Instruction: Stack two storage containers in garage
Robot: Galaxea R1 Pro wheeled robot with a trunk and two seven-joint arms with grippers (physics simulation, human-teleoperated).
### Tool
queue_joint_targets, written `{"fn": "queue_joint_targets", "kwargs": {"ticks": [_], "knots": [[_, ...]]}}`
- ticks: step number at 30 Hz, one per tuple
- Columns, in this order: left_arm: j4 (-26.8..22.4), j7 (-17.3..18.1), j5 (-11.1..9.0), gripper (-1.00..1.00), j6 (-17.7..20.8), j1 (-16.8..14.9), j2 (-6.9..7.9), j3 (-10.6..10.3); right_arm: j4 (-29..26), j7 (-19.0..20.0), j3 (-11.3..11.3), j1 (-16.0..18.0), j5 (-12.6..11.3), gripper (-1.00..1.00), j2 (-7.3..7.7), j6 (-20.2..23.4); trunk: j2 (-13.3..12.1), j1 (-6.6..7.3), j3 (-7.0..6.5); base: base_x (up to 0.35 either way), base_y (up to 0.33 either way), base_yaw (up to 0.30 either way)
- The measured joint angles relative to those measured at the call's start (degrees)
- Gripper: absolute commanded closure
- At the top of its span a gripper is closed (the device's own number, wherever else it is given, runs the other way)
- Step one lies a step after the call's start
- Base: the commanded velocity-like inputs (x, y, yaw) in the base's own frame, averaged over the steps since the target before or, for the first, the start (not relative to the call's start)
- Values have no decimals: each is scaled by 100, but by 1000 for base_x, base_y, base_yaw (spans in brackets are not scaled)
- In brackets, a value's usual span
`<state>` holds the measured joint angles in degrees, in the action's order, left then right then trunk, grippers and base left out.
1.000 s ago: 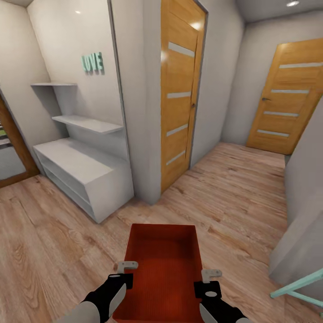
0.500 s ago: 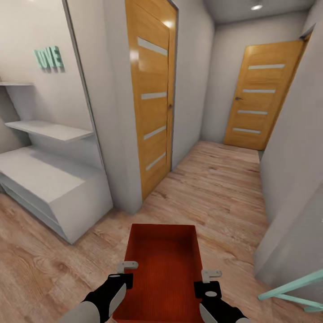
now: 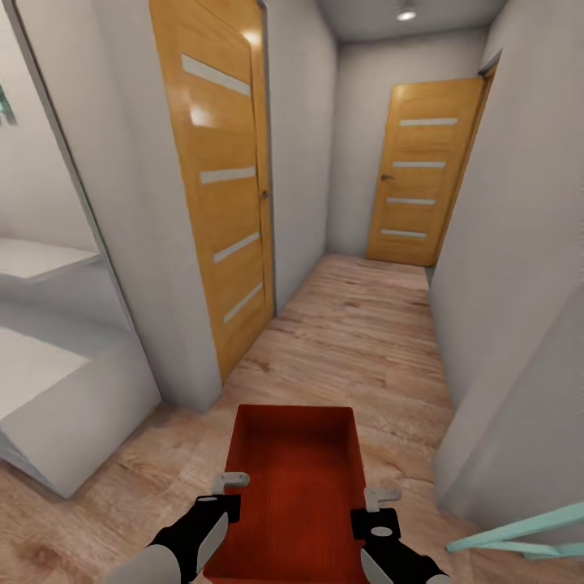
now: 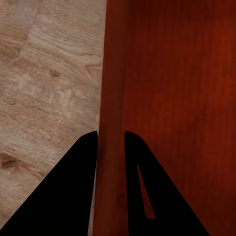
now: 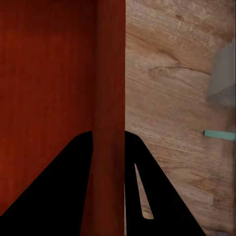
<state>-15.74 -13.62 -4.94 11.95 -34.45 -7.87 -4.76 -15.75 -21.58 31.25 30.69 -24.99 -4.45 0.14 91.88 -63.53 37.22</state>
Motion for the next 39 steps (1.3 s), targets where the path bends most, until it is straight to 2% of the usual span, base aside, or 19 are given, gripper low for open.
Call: {"fn": "queue_joint_targets", "kwargs": {"ticks": [12, 39], "knots": [[-2, -2, 13, 100, 5, 0, -4, 9, 1, 0, 5, 0, -7, 100, 2, 1, 0, 0, 0, 322, 0, -269], [-3, -2, 5, 100, 2, 2, -1, 3, 3, 2, -1, 1, 1, 100, -1, 0, 0, 0, 0, 322, 0, -6]]}}
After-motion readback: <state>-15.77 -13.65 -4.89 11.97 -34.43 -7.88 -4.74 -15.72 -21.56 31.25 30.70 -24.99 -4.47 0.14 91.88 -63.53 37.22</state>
